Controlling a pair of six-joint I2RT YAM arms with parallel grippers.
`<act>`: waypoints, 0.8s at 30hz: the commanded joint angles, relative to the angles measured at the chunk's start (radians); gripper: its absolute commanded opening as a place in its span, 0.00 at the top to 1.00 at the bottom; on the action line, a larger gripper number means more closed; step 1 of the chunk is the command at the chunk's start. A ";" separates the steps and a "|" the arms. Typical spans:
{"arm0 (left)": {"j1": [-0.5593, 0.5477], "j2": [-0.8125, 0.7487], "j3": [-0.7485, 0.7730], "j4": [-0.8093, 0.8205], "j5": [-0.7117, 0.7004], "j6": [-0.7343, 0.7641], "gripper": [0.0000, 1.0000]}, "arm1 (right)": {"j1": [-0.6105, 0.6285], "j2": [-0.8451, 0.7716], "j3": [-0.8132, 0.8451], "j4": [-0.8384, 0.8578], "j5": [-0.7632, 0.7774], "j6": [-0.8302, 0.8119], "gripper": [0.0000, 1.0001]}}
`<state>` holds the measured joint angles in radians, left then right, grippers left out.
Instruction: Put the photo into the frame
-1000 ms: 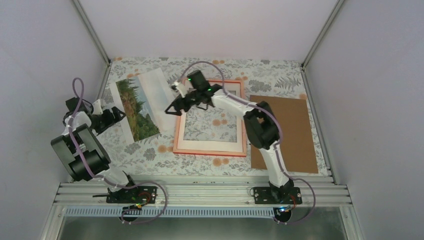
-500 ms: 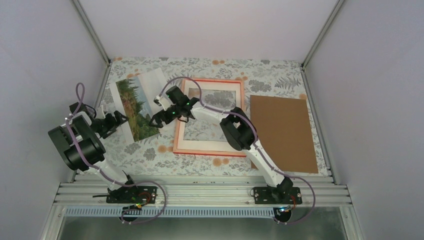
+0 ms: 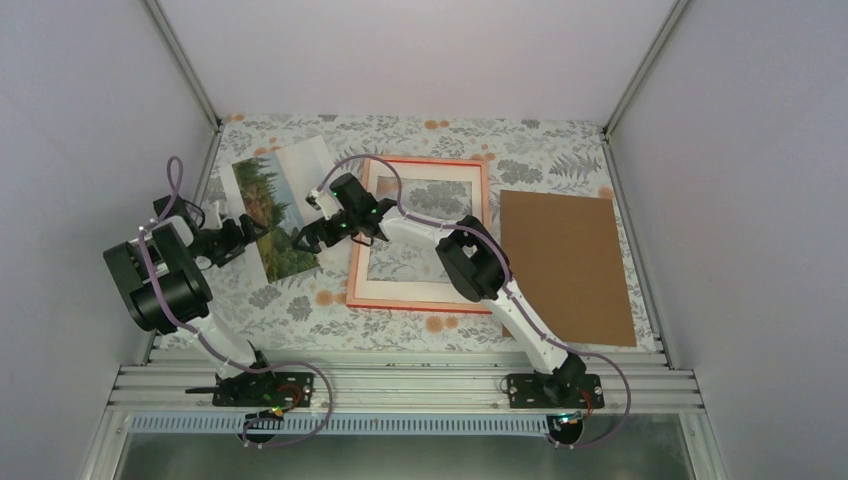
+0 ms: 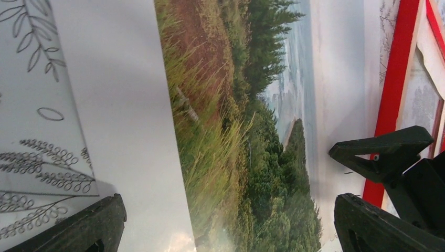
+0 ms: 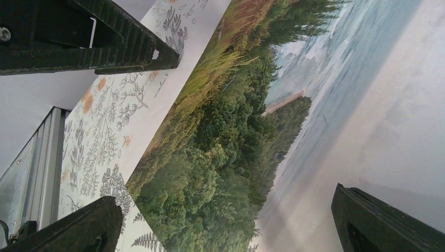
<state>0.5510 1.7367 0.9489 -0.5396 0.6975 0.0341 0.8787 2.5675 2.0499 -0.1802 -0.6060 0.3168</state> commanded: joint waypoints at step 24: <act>-0.117 0.126 0.015 -0.011 -0.123 -0.067 0.02 | 0.015 0.077 -0.077 -0.044 -0.033 0.038 0.01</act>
<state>0.4919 1.7630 0.9970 -0.5034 0.5716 -0.0181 0.8761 2.5717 2.0216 -0.1154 -0.6304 0.3302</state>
